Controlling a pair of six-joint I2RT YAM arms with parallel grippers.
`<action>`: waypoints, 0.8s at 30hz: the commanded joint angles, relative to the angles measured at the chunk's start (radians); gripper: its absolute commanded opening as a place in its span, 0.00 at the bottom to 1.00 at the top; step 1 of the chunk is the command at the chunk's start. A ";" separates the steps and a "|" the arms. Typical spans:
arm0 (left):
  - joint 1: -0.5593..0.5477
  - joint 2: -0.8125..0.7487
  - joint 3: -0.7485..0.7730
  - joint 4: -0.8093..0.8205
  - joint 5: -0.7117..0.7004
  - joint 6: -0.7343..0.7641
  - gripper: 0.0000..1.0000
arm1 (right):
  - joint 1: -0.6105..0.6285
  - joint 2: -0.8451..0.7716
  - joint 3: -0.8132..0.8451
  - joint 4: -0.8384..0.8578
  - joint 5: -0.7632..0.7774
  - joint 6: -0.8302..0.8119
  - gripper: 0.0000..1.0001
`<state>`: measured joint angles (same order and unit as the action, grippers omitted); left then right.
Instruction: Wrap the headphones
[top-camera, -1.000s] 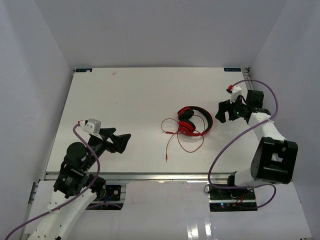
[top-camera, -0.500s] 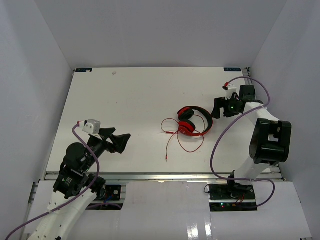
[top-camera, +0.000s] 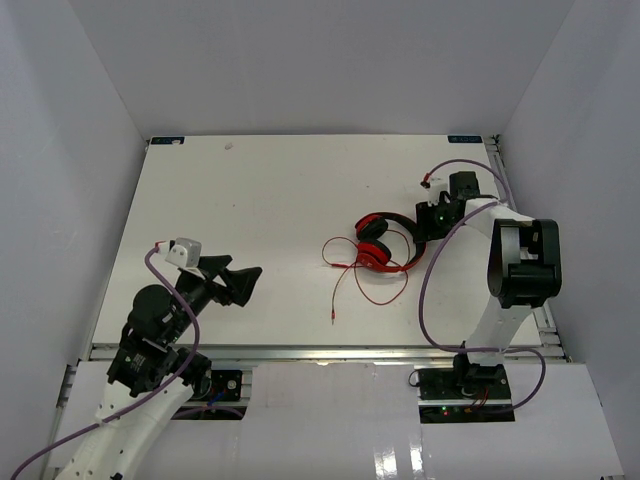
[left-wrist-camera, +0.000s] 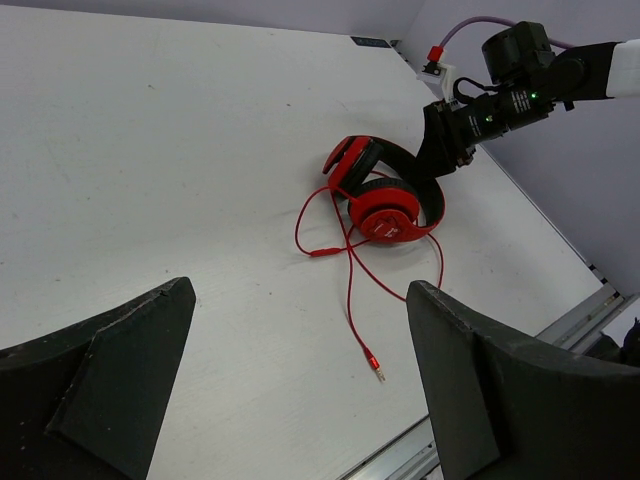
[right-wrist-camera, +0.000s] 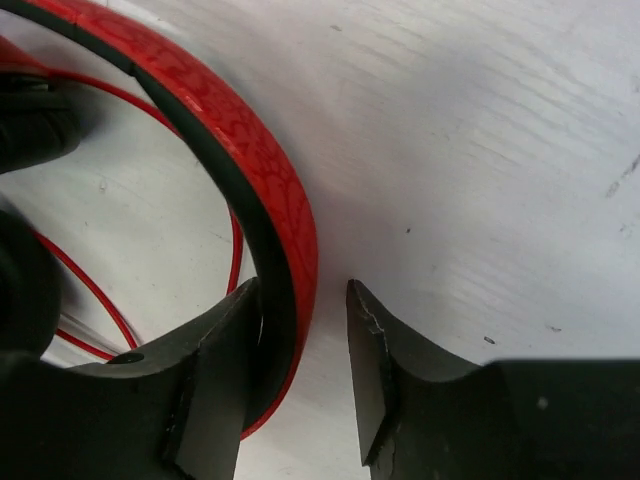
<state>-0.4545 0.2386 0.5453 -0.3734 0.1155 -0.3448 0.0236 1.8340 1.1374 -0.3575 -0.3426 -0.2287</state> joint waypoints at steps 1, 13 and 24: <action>0.003 0.044 -0.029 0.057 0.019 -0.028 0.98 | 0.036 0.018 0.018 -0.018 0.024 -0.025 0.33; -0.065 0.475 -0.030 0.407 0.352 0.129 0.98 | 0.017 -0.351 0.008 -0.042 -0.122 0.004 0.08; -0.322 0.763 -0.166 0.992 0.293 0.302 0.98 | -0.004 -0.693 0.015 -0.089 -0.302 0.097 0.08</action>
<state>-0.7545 0.9161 0.4272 0.3052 0.4164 -0.0867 0.0261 1.1802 1.1278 -0.4217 -0.5253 -0.2080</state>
